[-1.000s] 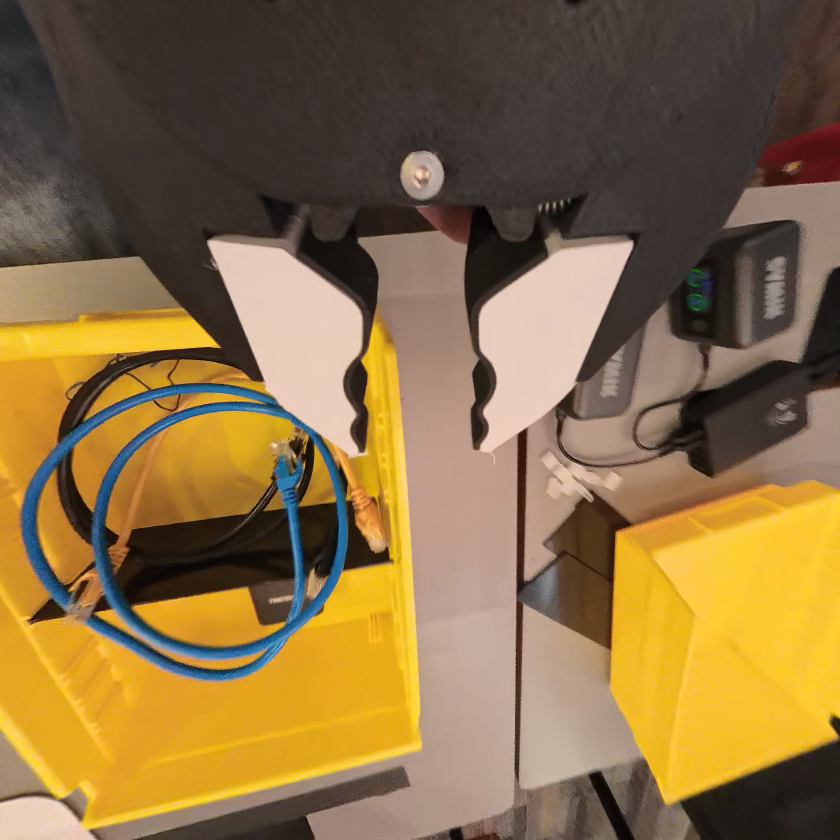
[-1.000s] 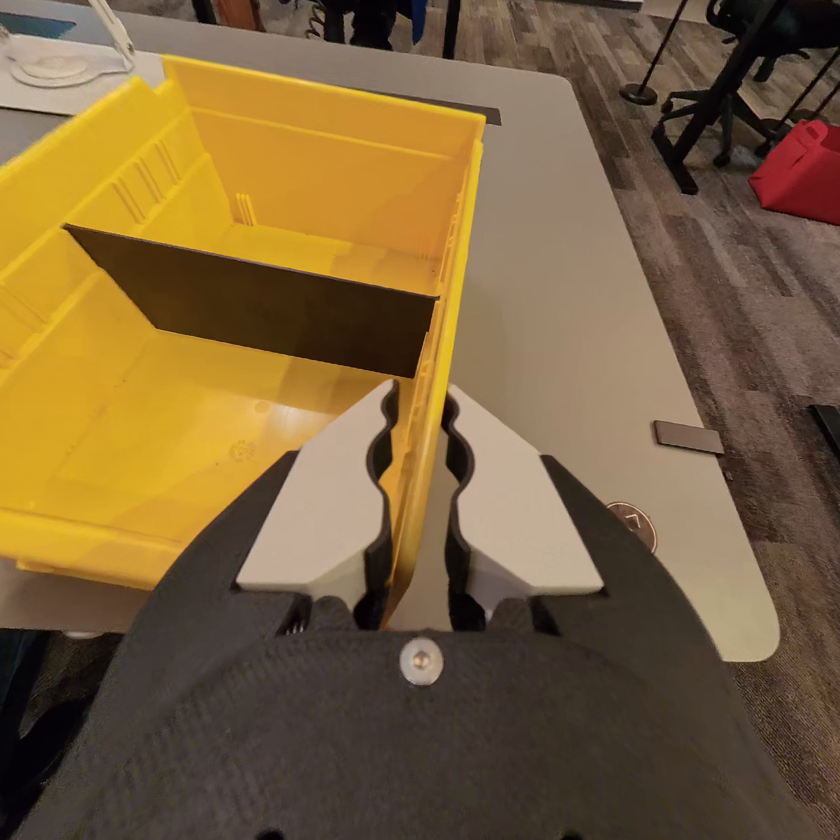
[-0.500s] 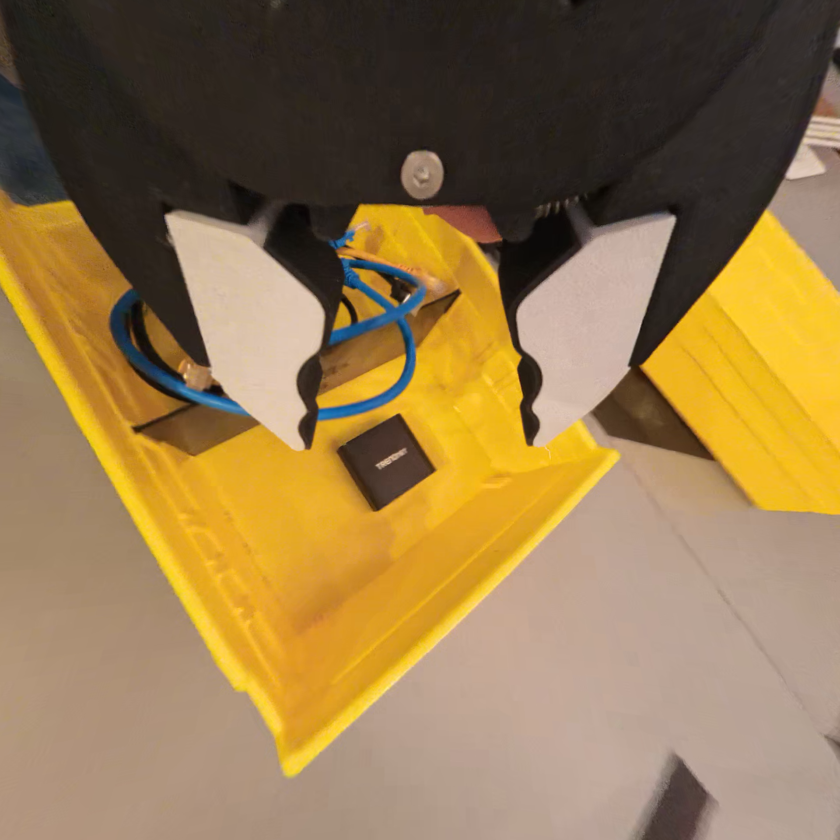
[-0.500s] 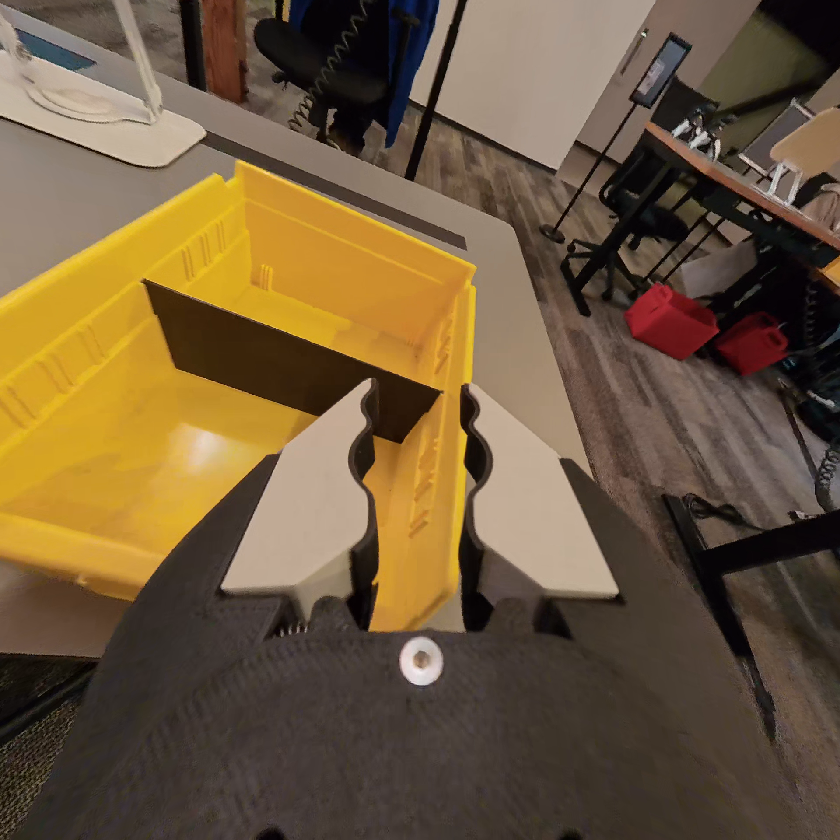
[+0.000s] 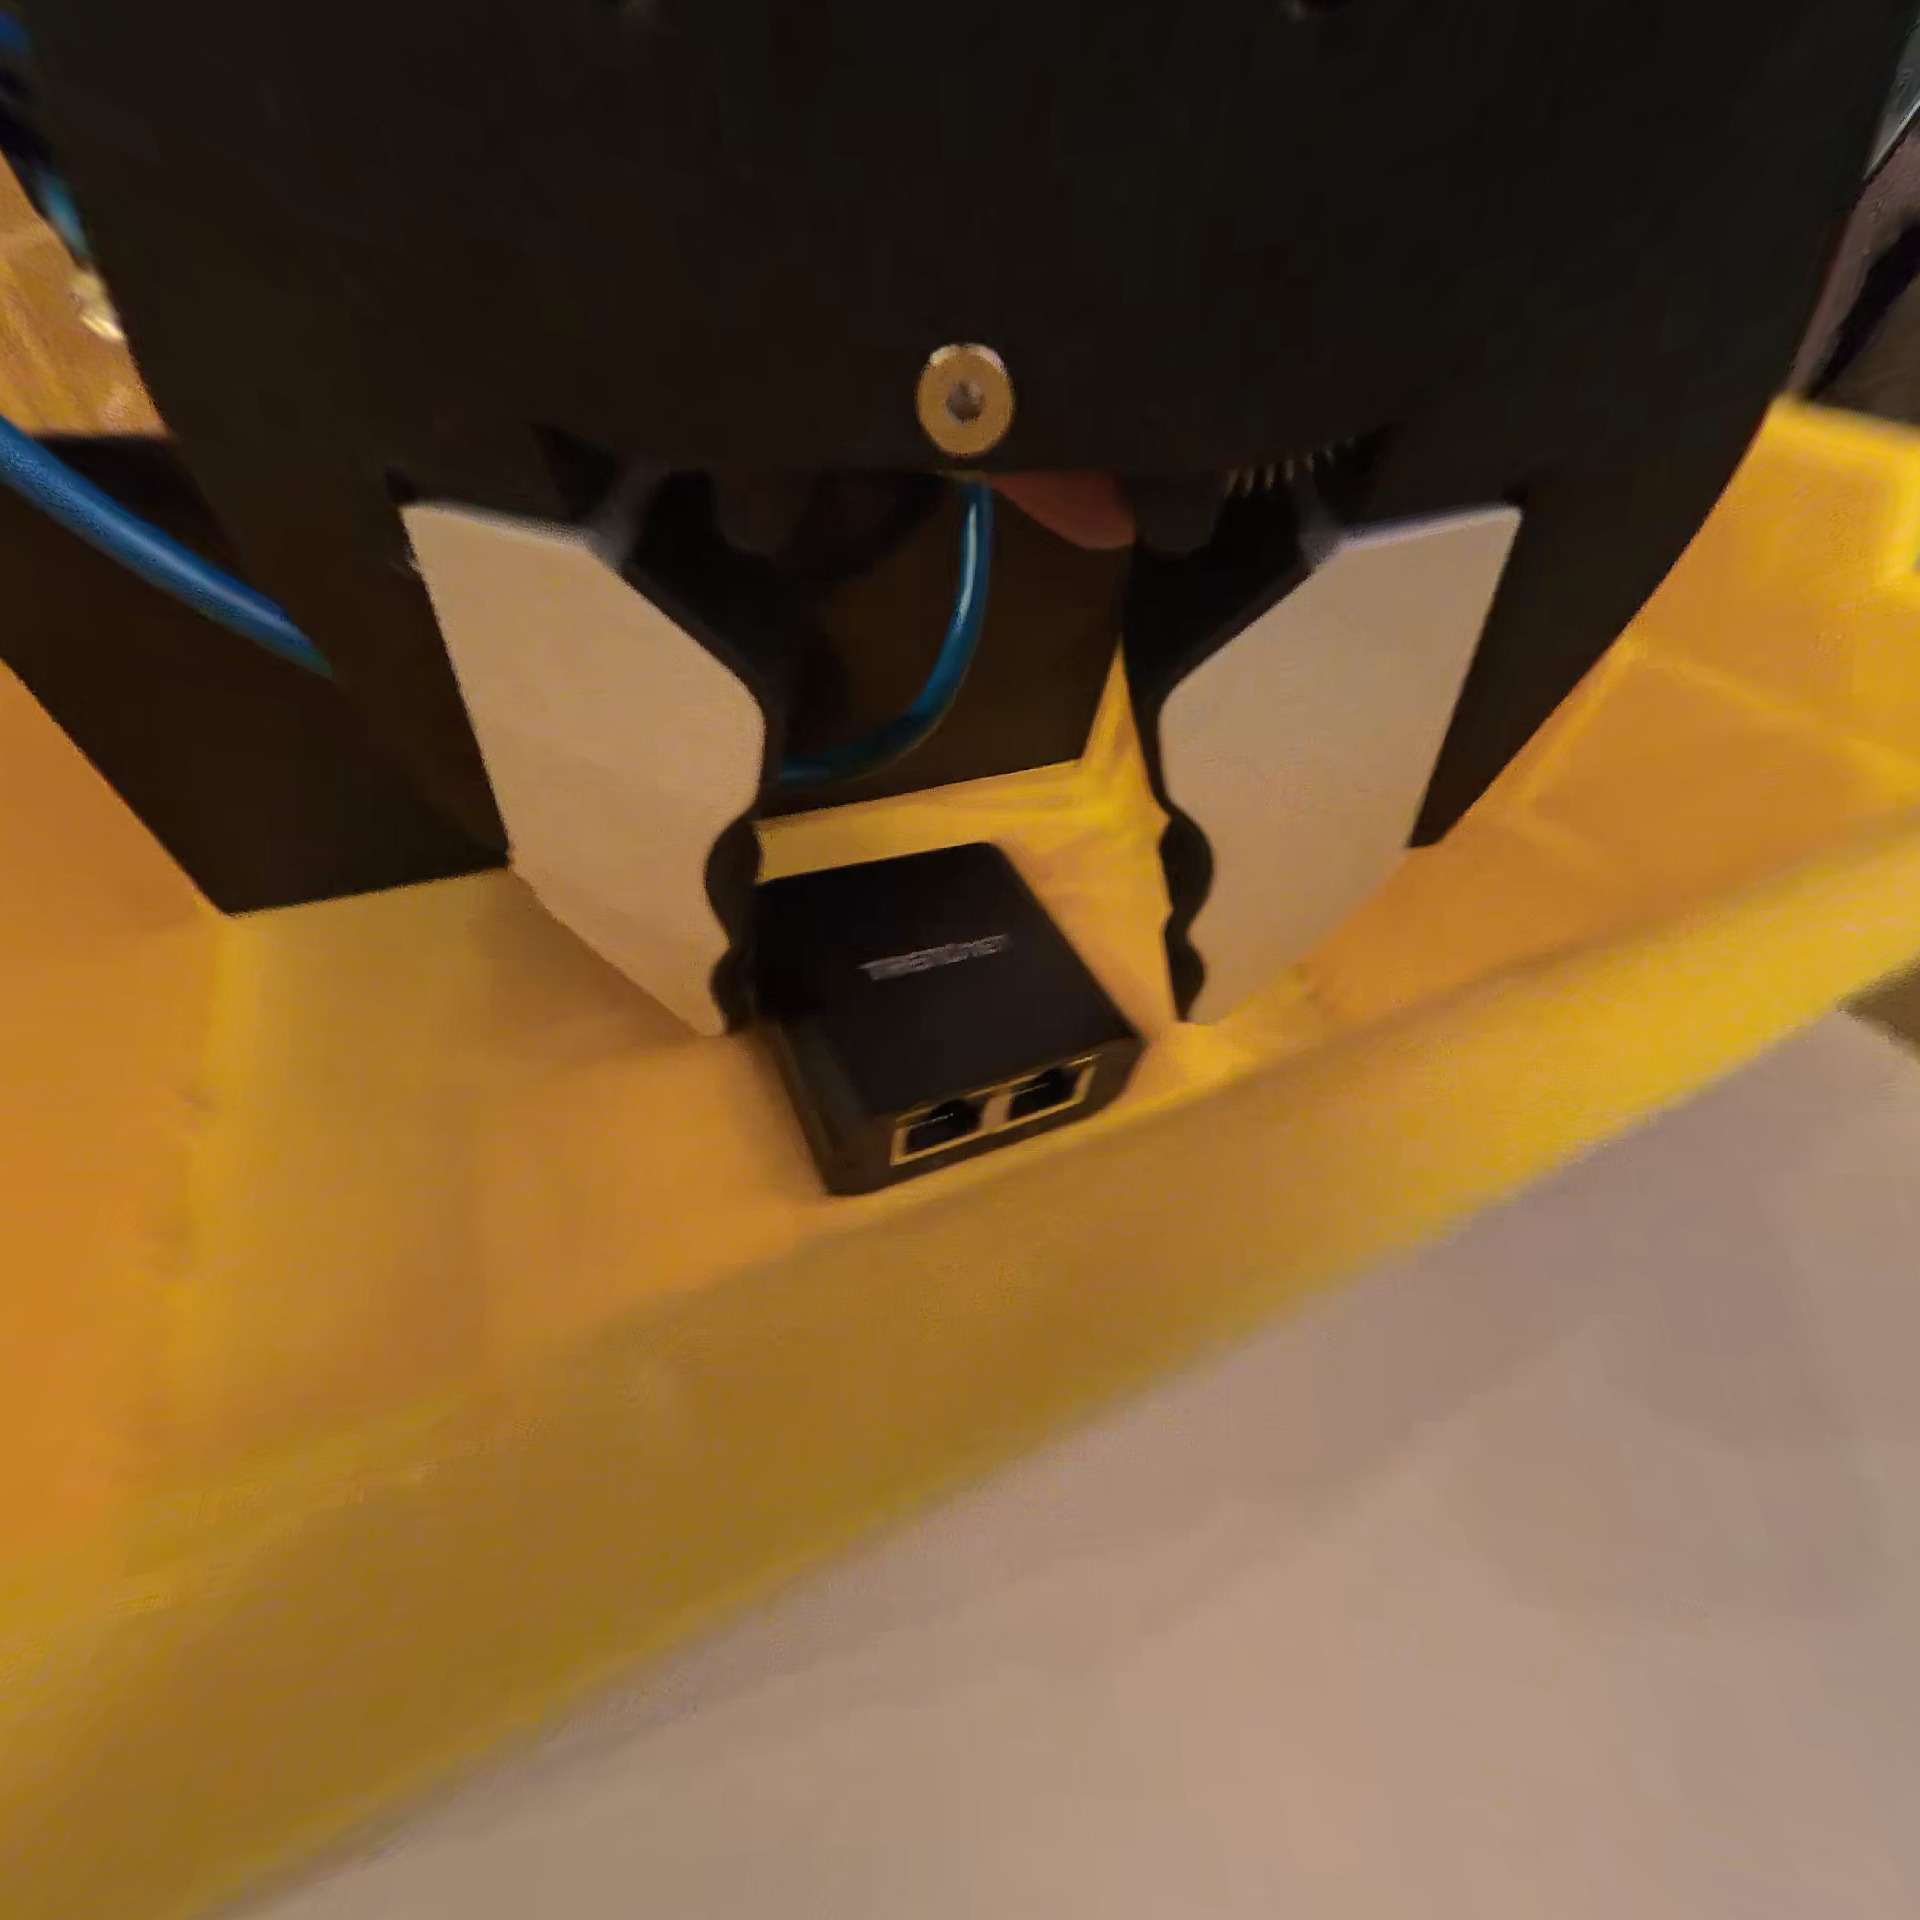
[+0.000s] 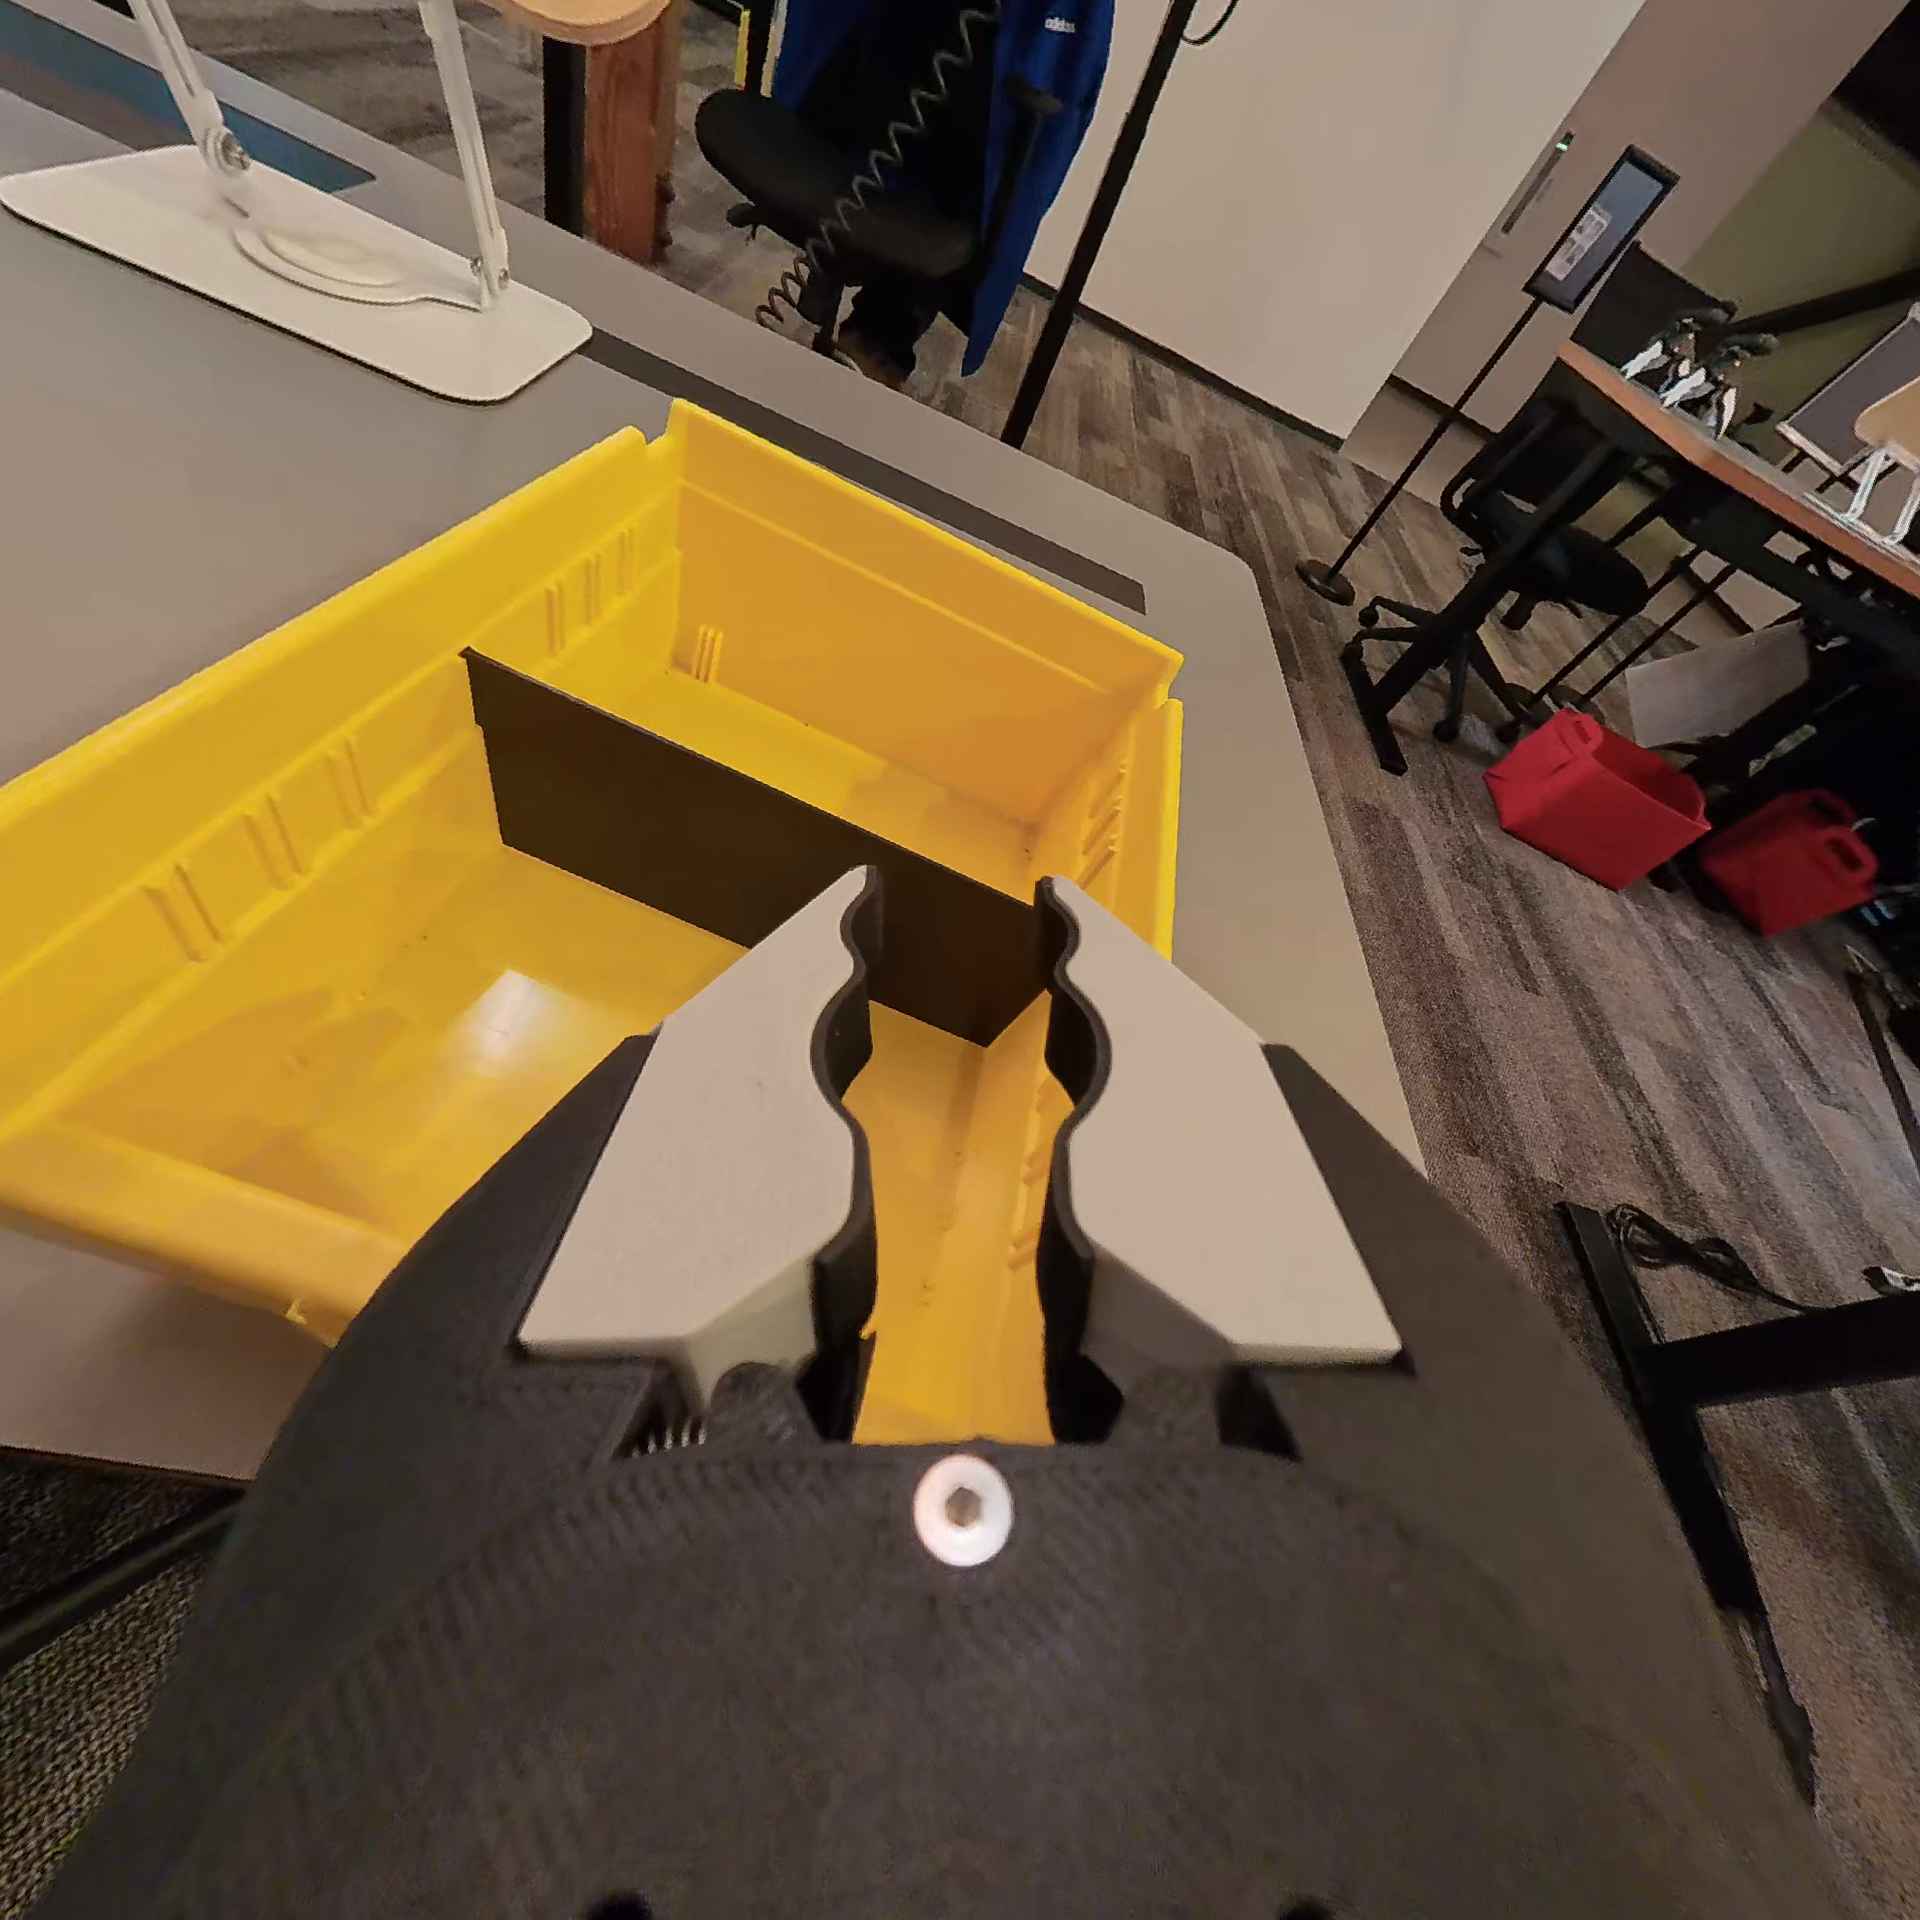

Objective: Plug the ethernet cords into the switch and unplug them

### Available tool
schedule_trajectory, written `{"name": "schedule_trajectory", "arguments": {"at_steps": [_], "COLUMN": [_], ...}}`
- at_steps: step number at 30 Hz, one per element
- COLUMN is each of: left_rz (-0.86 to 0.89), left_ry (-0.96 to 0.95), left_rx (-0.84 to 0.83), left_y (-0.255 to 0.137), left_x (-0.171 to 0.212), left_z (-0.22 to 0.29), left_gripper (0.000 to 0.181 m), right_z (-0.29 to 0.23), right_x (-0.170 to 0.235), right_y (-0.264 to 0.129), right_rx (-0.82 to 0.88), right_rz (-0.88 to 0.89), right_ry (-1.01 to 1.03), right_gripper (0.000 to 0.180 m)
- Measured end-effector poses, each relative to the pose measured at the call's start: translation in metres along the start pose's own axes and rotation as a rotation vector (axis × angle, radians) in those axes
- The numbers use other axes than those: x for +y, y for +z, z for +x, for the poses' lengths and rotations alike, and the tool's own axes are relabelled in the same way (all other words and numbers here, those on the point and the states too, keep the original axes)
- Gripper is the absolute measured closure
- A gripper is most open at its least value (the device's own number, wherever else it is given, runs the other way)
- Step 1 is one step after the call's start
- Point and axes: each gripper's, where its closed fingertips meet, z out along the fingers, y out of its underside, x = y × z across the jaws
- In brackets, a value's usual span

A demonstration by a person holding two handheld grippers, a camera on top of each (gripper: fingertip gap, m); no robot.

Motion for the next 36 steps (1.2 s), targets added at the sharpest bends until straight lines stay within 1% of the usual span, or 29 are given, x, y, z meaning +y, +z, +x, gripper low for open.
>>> {"name": "schedule_trajectory", "arguments": {"at_steps": [1, 6, 9, 13, 14, 17, 19, 21, 24, 25, 26, 28, 33, 34, 36], "left_rz": [0.022, 0.087, 0.193, 0.36, 0.4, 0.538, 0.653, 0.72, 0.789, 0.804, 0.806, 0.796, 0.759, 0.754, 0.724], "left_ry": [0.002, 0.081, 0.113, 0.191, 0.192, 0.29, 0.432, 0.528, 0.715, 0.792, 0.866, 0.999, 1.23, 1.267, 1.321], "left_rx": [0.025, -0.038, -0.036, -0.076, -0.096, -0.173, -0.206, -0.194, -0.097, -0.09, -0.069, -0.027, -0.065, -0.058, -0.026], "left_y": [-0.001, -0.006, -0.025, -0.068, -0.084, -0.138, -0.178, -0.21, -0.243, -0.25, -0.255, -0.26, -0.259, -0.258, -0.255], "left_x": [-0.004, -0.01, -0.016, -0.021, -0.021, -0.021, -0.022, -0.02, -0.014, -0.012, -0.009, -0.002, 0.002, 0.004, 0.008], "left_z": [0.004, 0.001, 0.003, 0.007, 0.007, 0.022, 0.049, 0.084, 0.153, 0.175, 0.197, 0.238, 0.304, 0.315, 0.331], "left_gripper": [0.114, 0.118, 0.119, 0.119, 0.119, 0.12, 0.12, 0.12, 0.12, 0.12, 0.12, 0.12, 0.12, 0.12, 0.12], "right_z": [-0.001, -0.006, -0.013, -0.033, -0.04, -0.076, -0.113, -0.156, -0.221, -0.24, -0.258, -0.288, -0.337, -0.343, -0.349], "right_x": [-0.001, -0.009, -0.023, -0.058, -0.071, -0.112, -0.14, -0.167, -0.197, -0.205, -0.211, -0.217, -0.227, -0.227, -0.227], "right_y": [0.0, 0.0, -0.002, -0.008, -0.012, -0.022, -0.027, -0.032, -0.04, -0.042, -0.043, -0.039, -0.038, -0.037, -0.038], "right_rx": [-0.001, -0.002, -0.01, -0.033, -0.029, -0.059, -0.18, -0.338, -0.569, -0.632, -0.693, -0.785, -0.964, -0.96, -0.894], "right_rz": [0.002, 0.019, 0.05, 0.144, 0.181, 0.311, 0.397, 0.476, 0.582, 0.607, 0.621, 0.608, 0.629, 0.65, 0.722], "right_ry": [-0.002, -0.037, -0.081, -0.197, -0.258, -0.433, -0.445, -0.432, -0.452, -0.454, -0.458, -0.476, -0.49, -0.525, -0.651], "right_gripper": [0.155, 0.157, 0.157, 0.16, 0.162, 0.165, 0.161, 0.152, 0.146, 0.143, 0.14, 0.126, 0.12, 0.121, 0.121]}}
